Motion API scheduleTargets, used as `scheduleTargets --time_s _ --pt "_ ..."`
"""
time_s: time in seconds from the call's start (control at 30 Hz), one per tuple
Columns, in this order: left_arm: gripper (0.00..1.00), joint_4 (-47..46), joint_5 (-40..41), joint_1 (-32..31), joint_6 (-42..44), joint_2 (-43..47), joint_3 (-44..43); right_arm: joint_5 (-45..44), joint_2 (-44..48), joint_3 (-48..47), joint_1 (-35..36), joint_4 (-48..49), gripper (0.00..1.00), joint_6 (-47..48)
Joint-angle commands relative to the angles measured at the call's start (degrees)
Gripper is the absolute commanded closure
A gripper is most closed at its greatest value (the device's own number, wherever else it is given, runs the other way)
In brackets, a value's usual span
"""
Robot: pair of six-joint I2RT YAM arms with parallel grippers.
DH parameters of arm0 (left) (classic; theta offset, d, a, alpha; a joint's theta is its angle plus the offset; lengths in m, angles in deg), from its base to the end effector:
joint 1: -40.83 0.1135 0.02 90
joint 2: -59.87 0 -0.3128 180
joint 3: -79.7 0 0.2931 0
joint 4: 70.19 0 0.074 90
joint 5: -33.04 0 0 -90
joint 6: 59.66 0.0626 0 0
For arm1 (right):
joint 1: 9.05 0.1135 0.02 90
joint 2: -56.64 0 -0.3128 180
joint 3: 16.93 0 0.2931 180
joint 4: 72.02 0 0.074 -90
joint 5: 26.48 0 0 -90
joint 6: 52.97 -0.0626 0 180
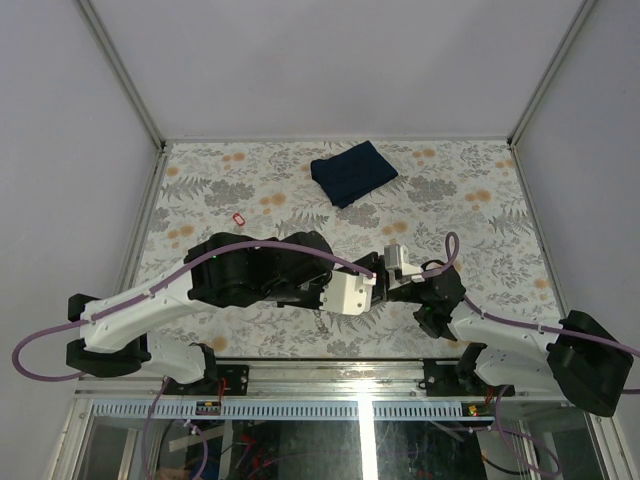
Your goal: Put the keys on the keyring
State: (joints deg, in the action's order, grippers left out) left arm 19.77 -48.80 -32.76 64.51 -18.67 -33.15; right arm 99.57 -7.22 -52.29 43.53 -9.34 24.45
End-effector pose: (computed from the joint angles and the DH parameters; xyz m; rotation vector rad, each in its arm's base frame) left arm 0.0867 -0.2629 0.4730 2.0103 1.5361 -0.0938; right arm 0.1183 0.2153 0.3245 -0.9370 0.7437 1.3157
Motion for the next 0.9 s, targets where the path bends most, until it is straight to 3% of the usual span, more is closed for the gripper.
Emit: scheduleTargets --time_s 0.0,0.47,0.7,0.87 --pt "1.00 0.22 1.60 -0.18 -0.12 -0.09 -2.27 -0.41 -1.35 -2.96 1.20 4.46 0.61 1.45" --pt "1.00 0.07 1.17 -0.17 -0.90 -0.11 -2.20 -1.34 -2.07 -4.35 1.79 1.88 0.76 3.96" --pt "1.00 -0.81 1.80 -0.21 -1.35 0.27 -2.18 -1.48 -1.83 -4.33 1.85 0.97 1.00 3.84" --pt "0.97 -2.85 2.63 -0.18 -3.53 1.74 -1.74 -3.81 0.29 -3.46 1.85 0.32 1.00 4.71"
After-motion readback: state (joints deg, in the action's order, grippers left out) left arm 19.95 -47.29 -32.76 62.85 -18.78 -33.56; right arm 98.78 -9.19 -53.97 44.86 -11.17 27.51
